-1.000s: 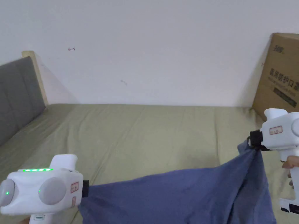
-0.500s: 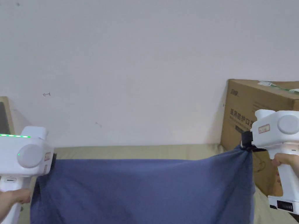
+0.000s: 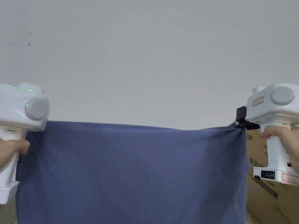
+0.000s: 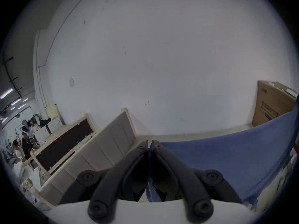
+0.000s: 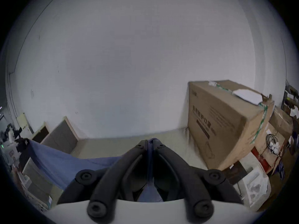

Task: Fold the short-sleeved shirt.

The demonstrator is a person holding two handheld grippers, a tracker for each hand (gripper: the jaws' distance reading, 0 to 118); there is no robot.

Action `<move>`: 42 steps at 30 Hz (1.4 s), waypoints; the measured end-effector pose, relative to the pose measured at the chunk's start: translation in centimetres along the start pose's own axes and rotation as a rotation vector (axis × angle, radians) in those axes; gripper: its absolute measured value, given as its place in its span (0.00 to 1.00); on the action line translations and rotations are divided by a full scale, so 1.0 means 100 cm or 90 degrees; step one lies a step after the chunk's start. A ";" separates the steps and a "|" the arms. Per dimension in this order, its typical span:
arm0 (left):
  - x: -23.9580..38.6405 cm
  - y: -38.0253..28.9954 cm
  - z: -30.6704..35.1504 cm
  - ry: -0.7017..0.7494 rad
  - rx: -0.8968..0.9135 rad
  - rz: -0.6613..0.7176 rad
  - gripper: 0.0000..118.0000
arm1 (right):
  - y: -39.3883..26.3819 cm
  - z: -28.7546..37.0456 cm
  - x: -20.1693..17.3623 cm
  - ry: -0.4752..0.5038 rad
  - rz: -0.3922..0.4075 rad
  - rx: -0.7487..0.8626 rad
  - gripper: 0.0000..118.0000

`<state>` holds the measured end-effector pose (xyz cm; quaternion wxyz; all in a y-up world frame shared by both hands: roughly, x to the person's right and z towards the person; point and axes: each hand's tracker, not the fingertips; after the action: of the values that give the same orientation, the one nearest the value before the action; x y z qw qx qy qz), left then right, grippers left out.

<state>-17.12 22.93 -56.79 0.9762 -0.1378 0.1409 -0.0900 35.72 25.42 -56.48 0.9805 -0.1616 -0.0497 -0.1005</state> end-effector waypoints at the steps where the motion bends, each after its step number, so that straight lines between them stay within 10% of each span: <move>1: -0.002 0.011 -0.004 -0.003 0.000 -0.006 0.02 | 0.012 0.001 -0.003 0.001 0.001 0.004 0.04; 12: -0.001 0.039 -0.035 0.023 0.076 0.009 0.02 | 0.027 -0.009 -0.018 -0.002 -0.010 0.043 0.04; 28: 0.130 -0.314 -0.198 -0.063 -0.326 -0.042 0.02 | -0.318 -0.217 0.062 -0.085 -0.059 -0.384 0.04; 42: 0.060 -0.403 -0.127 -0.098 -0.381 -0.055 0.02 | -0.401 -0.096 0.080 -0.070 -0.086 -0.402 0.04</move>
<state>-20.74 -19.54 -58.14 0.8955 -0.4312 0.0806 -0.0754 35.55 -16.36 -52.17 0.8691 -0.4589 -0.0793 -0.1668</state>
